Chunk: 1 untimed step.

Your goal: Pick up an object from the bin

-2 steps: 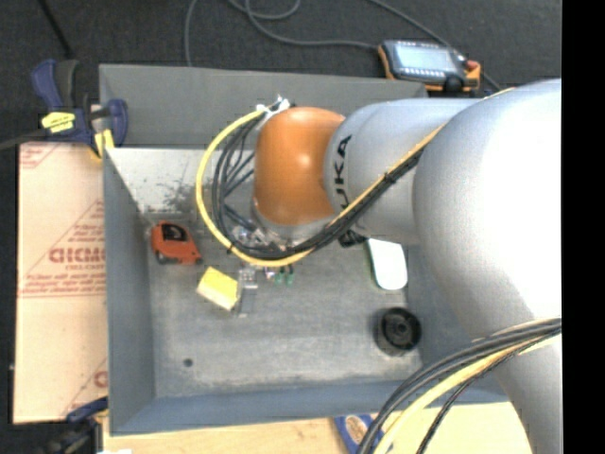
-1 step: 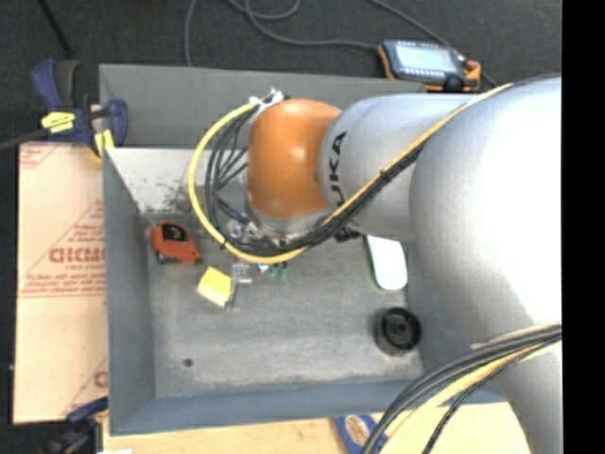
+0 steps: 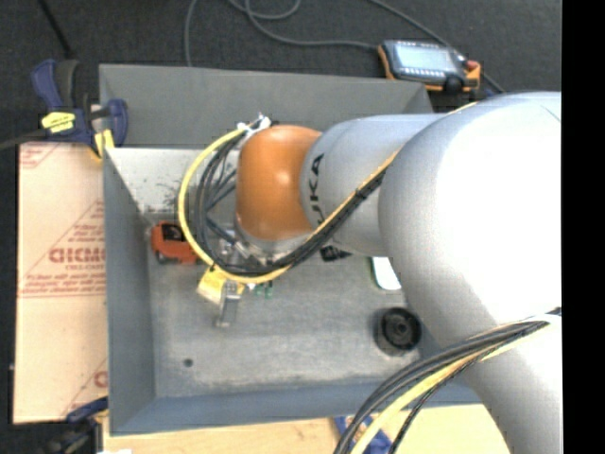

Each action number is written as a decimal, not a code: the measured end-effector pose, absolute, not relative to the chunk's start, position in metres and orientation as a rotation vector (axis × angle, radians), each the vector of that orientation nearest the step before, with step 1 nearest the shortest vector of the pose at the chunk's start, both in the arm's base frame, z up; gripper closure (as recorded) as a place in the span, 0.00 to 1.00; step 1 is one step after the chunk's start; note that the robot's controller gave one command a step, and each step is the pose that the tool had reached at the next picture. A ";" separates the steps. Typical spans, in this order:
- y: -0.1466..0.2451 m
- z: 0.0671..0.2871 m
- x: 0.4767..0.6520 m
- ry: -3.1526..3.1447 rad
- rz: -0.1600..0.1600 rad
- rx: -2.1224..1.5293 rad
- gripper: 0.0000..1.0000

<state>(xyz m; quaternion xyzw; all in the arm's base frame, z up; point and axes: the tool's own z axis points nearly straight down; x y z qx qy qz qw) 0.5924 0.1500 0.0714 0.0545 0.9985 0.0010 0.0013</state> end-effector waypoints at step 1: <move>0.143 0.071 0.590 3.135 0.003 0.199 1.00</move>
Offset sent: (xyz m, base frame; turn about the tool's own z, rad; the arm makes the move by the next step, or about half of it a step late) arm 0.0000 0.0000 0.0000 0.0000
